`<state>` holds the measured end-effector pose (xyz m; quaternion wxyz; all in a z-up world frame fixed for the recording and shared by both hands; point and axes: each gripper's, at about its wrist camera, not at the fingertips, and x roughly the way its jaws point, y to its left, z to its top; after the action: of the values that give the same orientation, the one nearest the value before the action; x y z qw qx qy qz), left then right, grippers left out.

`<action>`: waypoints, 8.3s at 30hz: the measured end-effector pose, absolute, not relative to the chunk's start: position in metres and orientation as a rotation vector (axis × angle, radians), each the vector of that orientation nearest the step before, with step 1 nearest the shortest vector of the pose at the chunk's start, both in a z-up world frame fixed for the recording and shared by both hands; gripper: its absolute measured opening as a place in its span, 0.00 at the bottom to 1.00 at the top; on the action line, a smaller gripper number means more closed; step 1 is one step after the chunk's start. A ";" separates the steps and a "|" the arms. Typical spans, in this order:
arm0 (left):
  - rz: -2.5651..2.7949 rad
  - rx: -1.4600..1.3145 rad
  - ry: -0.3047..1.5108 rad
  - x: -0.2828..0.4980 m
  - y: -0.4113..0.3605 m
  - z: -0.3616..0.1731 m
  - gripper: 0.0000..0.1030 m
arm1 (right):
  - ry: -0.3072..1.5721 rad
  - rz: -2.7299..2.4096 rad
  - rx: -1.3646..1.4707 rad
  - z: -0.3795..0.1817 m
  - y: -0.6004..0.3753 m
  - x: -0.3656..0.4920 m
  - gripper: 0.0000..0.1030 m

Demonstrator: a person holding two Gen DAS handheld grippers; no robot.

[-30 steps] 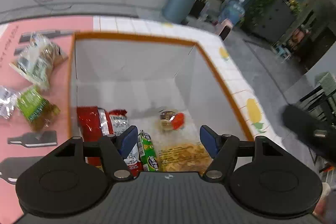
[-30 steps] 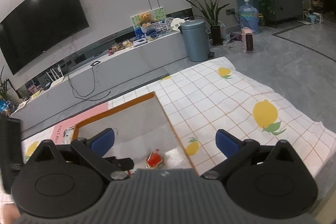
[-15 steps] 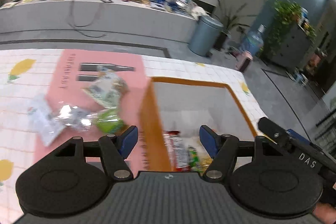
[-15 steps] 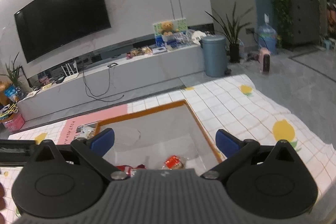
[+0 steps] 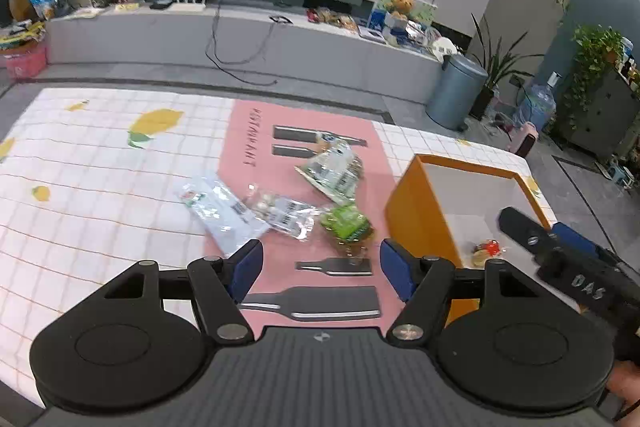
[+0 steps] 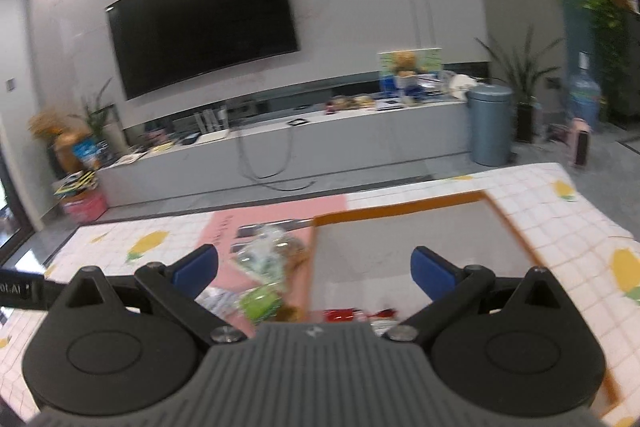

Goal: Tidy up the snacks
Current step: 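Withdraw both grippers from the box back over the snack pile, then grasp the white milk-drink stick pack with the right gripper, then hold the white stick pack with the right gripper while the left gripper grasps the yogurt-hawthorn bag, then carry the white stick pack into the orange box and open the right gripper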

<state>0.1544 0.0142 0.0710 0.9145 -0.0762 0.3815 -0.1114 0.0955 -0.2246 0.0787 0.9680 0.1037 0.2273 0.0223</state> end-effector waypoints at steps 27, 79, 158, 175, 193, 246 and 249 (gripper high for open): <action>-0.221 -0.241 0.746 0.167 0.081 -0.007 0.76 | 0.552 0.176 0.034 0.011 -0.139 0.124 0.97; 0.106 -0.411 0.906 0.215 0.183 -0.031 0.75 | 0.682 0.432 -0.252 -0.061 0.024 0.275 0.74; -0.431 -0.029 0.855 0.288 0.027 -0.020 0.79 | 0.491 0.260 0.268 0.051 -0.206 0.142 0.42; -0.925 0.587 0.750 0.303 -0.005 -0.050 0.83 | 0.458 0.169 0.283 0.049 -0.226 0.141 0.42; -1.133 0.645 0.750 0.350 -0.017 -0.075 0.85 | 0.523 0.207 0.266 0.041 -0.217 0.151 0.42; -0.539 -0.012 1.004 0.213 0.014 -0.035 0.73 | 0.455 0.256 0.374 0.067 -0.241 0.127 0.42; -0.531 -0.034 0.992 0.209 0.015 -0.023 0.73 | 0.460 0.213 0.362 0.069 -0.250 0.125 0.42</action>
<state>0.2093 0.0154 -0.0231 0.8458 -0.0163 0.4701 -0.2515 0.1251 -0.2498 0.0690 0.9518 0.1782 0.2265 0.1047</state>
